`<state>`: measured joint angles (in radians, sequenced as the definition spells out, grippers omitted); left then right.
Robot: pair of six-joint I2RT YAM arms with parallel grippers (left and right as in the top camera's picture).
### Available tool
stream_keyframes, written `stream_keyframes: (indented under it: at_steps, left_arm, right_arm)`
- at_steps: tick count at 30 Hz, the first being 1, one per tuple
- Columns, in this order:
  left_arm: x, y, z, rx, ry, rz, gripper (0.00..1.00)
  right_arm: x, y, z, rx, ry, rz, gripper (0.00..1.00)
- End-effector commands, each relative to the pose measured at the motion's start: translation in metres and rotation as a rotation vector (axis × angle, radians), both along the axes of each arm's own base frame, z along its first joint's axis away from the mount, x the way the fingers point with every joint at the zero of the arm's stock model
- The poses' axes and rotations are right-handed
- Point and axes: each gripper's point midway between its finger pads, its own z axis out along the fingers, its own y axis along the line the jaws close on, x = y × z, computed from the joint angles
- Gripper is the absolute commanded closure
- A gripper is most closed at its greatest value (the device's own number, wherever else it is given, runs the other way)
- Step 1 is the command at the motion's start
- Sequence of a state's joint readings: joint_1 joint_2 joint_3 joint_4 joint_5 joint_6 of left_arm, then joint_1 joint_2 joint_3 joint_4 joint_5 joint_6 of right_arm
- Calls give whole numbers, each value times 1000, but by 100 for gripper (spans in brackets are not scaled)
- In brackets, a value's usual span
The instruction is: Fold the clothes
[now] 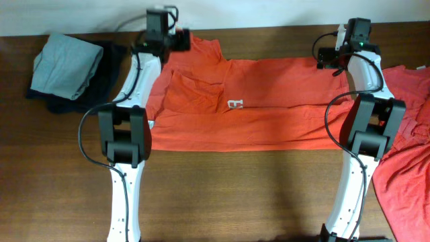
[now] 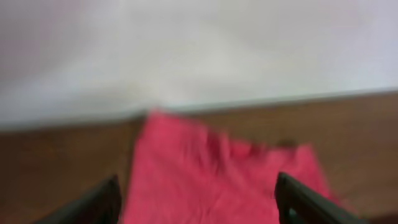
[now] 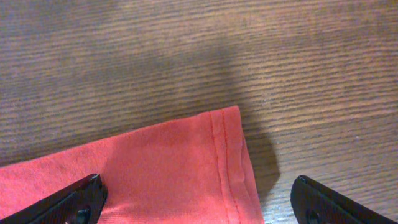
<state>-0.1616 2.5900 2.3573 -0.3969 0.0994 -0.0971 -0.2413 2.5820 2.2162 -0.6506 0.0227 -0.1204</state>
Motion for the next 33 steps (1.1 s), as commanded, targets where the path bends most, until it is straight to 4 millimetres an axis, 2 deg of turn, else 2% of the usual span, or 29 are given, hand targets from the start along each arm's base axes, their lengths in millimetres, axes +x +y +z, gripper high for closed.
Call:
stream_keyframes:
  at_steps: [1, 3, 9, 14, 22, 28, 33]
  left_arm:
    - [9, 5, 33, 38, -79, 1, 24]
    - [10, 8, 28, 52, -73, 19, 27]
    - [11, 9, -31, 69, 4, 20, 28]
    - [11, 10, -63, 96, 31, 7, 28]
    - [16, 18, -83, 98, 29, 23, 28]
    - [11, 26, -109, 109, 79, 33, 29]
    - [11, 28, -111, 113, 86, 38, 30]
  right_arm:
    - [0, -3, -1, -9, 6, -8, 0]
    - [-1, -3, -2, -8, 9, -9, 0]
    - [-2, -2, -2, -7, 15, -8, 0]
    - [-3, -2, -3, -6, 18, -8, 0]
    - [-3, -2, -3, -6, 18, -8, 0]
    - [-3, -2, -3, -6, 19, -8, 0]
    - [-4, -2, -3, -5, 22, -8, 0]
